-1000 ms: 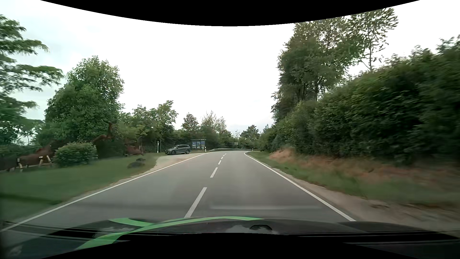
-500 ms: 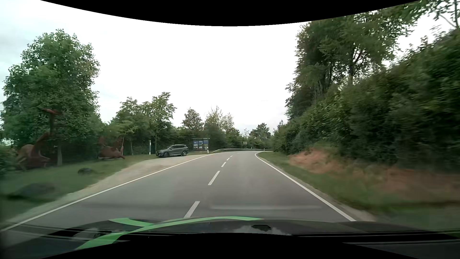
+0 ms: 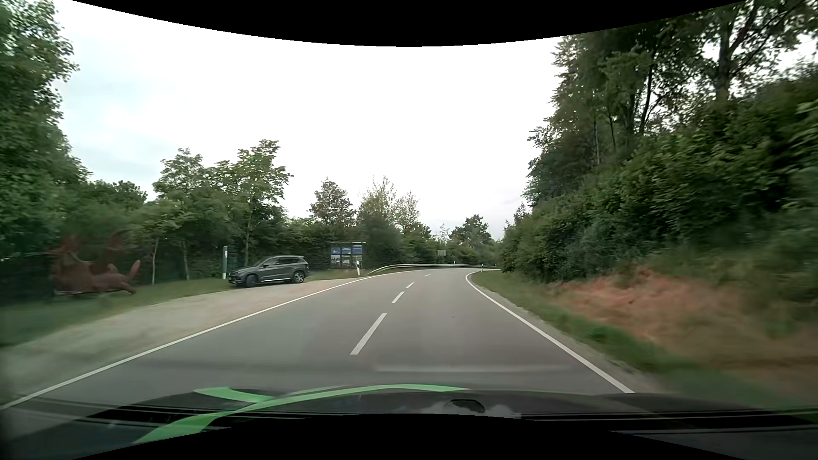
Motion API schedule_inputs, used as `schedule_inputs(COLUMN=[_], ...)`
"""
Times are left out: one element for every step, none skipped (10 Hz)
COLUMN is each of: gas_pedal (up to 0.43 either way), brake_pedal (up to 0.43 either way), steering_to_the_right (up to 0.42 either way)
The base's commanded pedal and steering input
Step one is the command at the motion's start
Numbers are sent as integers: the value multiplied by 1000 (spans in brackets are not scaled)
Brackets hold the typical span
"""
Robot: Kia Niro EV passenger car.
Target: Follow the waypoints while adhering to traffic rules and regulations
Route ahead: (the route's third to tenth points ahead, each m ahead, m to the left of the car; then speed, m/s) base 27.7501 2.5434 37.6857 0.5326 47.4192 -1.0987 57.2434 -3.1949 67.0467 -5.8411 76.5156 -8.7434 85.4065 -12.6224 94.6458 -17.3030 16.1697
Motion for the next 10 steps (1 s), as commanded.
schedule_inputs(gas_pedal=[240, 240, 240, 240, 240, 248, 260, 268, 280, 280], brake_pedal=[0, 0, 0, 0, 0, 0, 0, 0, 0, 0], steering_to_the_right=[6, 6, 7, 10, 12, 14, 14, 14, 14, 15])
